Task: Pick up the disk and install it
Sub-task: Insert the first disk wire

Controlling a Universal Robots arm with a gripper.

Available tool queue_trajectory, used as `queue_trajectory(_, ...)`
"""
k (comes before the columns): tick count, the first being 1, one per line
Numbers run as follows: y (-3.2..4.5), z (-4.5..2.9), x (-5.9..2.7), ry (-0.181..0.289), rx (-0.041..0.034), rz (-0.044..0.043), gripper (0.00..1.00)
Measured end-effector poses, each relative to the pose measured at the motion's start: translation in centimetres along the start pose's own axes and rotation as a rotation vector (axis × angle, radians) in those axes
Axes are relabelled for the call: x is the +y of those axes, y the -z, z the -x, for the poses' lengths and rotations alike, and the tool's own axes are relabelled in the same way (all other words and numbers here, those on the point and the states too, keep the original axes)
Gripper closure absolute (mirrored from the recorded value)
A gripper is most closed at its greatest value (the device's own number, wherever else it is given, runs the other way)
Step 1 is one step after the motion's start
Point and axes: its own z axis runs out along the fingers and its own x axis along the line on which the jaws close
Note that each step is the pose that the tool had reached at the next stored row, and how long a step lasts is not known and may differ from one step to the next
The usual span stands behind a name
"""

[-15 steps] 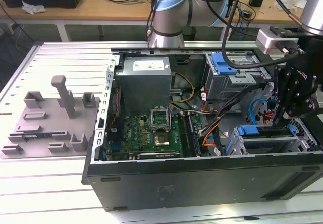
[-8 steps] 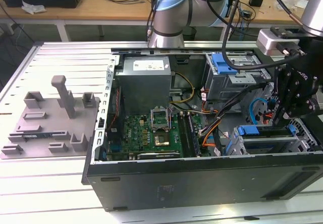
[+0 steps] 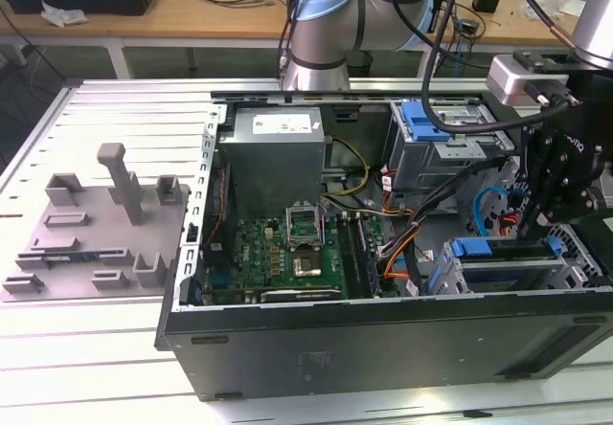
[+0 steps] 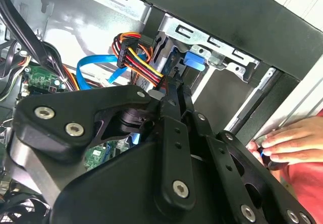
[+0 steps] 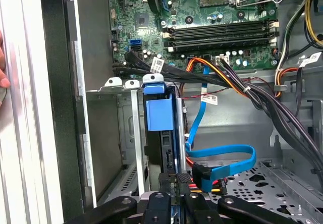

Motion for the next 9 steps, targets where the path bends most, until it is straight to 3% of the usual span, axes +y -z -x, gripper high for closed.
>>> queue_trajectory(2,-0.01,-0.03,0.0,0.0,-0.0049,0.0004,0.83)
queue_trajectory(5,-0.04,-0.3,-0.03,-0.001,-0.0224,0.0019,0.83)
queue_trajectory(9,-0.09,-0.72,-0.07,-0.001,-0.0313,0.0027,0.83)
